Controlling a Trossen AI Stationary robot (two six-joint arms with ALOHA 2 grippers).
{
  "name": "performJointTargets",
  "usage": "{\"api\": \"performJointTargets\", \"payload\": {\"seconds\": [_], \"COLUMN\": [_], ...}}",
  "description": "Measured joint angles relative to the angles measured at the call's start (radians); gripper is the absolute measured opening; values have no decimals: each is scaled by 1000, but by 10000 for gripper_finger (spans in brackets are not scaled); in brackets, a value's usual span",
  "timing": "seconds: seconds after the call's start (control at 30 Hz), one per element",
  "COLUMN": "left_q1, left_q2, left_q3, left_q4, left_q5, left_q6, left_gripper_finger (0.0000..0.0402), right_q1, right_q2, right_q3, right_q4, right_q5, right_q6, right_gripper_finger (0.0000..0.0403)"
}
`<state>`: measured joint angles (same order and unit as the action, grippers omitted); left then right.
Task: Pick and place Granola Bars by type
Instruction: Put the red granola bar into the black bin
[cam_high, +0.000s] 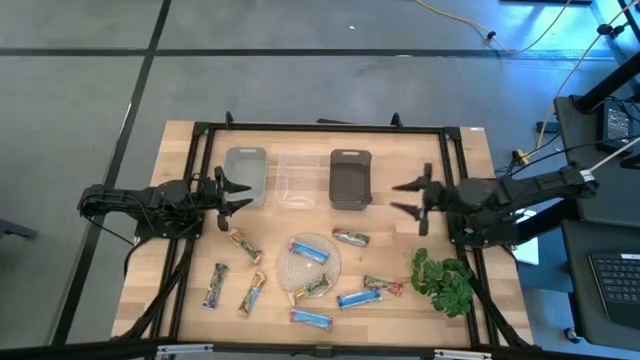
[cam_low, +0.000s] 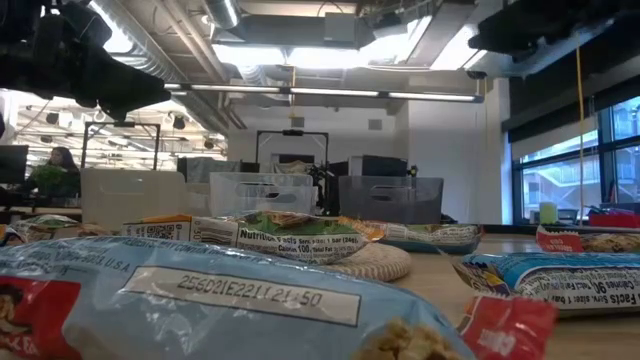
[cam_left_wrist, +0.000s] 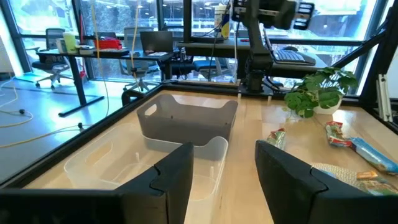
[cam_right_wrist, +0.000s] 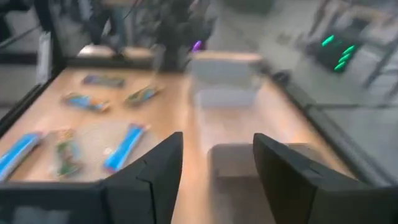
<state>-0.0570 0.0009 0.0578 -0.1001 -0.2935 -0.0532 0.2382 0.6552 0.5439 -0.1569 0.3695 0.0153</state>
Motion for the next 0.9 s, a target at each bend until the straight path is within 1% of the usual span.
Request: {"api": "performJointTargets", "payload": {"seconds": [0.13,0.37,0.5,0.57,0.73,0.8,0.9], "left_q1": [0,0,0,0,0,0,0], "left_q2": [0,0,0,0,0,0,0], "left_q3": [0,0,0,0,0,0,0], "left_q4": [0,0,0,0,0,0,0], "left_q5": [0,0,-1,-1,-1,-2,-1], "left_q6": [-1,-3,-3,-3,-3,-3,-3], "left_gripper_finger": [165,166,164,164,166,165,164], "right_q1": [0,0,0,0,0,0,0], "right_q2": [172,425,554,614,764,822,898], "right_q3": [84,162,173,180,216,240,275], "right_q4": [-1,-5,-6,-2,-2,-2,-2], "right_q5": [-58,-61,-62,-83,-94,-98,-132], "right_q6": [10,116,223,281,401,403,393], "right_gripper_finger": [198,198,198,198,198,198,198]}}
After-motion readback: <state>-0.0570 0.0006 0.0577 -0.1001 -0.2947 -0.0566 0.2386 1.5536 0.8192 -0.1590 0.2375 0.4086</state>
